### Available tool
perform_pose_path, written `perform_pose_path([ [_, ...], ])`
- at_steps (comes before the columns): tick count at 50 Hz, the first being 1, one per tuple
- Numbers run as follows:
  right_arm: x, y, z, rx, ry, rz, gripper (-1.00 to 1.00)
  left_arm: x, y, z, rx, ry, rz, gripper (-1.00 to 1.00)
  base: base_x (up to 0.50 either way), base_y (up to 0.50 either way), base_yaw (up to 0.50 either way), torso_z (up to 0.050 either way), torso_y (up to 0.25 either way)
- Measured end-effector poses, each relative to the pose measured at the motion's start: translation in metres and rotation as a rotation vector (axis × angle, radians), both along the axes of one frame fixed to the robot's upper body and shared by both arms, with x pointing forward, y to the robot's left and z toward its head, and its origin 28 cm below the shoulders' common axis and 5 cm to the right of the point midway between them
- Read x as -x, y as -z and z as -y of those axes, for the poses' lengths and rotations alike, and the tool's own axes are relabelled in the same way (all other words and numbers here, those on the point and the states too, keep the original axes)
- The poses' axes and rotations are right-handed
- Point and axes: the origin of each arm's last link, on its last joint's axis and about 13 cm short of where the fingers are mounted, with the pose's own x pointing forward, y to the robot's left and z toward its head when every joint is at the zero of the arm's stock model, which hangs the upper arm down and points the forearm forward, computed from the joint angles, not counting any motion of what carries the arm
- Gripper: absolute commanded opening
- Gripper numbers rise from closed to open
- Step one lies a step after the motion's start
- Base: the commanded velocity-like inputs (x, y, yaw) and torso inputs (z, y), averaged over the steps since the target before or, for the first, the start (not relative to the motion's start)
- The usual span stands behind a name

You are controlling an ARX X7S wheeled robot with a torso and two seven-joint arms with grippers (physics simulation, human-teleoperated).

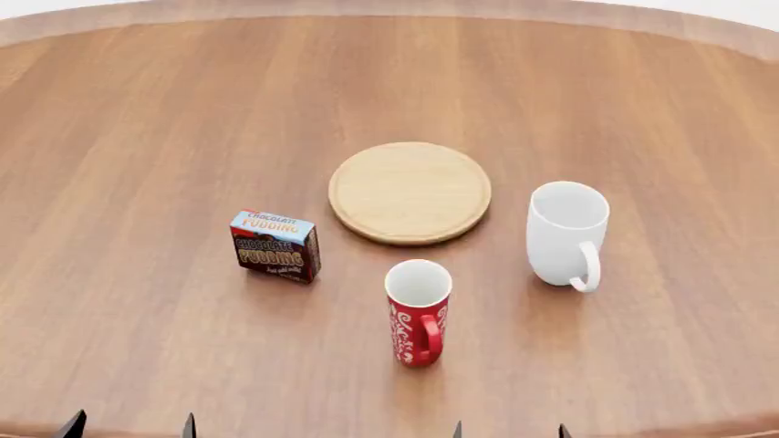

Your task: Put the chocolate pudding to the left of the plate.

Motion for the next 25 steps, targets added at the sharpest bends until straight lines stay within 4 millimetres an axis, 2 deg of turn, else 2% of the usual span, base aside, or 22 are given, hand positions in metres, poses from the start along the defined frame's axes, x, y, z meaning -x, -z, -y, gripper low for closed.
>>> perform_pose_path([
  [15,0.0013,-0.0029,0.0004,-0.003,0.000,0.009,1.00,-0.0001,-0.0012,-0.0005,0.028,-0.003,-0.012,1.00,0.00,0.02,0.00,0.000,0.000],
  [25,0.0027,-0.0036,-0.0010,0.003,-0.006,0.013,1.00,0.0003,-0.0015,-0.0003,0.037,-0.006,-0.017,1.00,0.00,0.46,0.00,0.000,0.000],
])
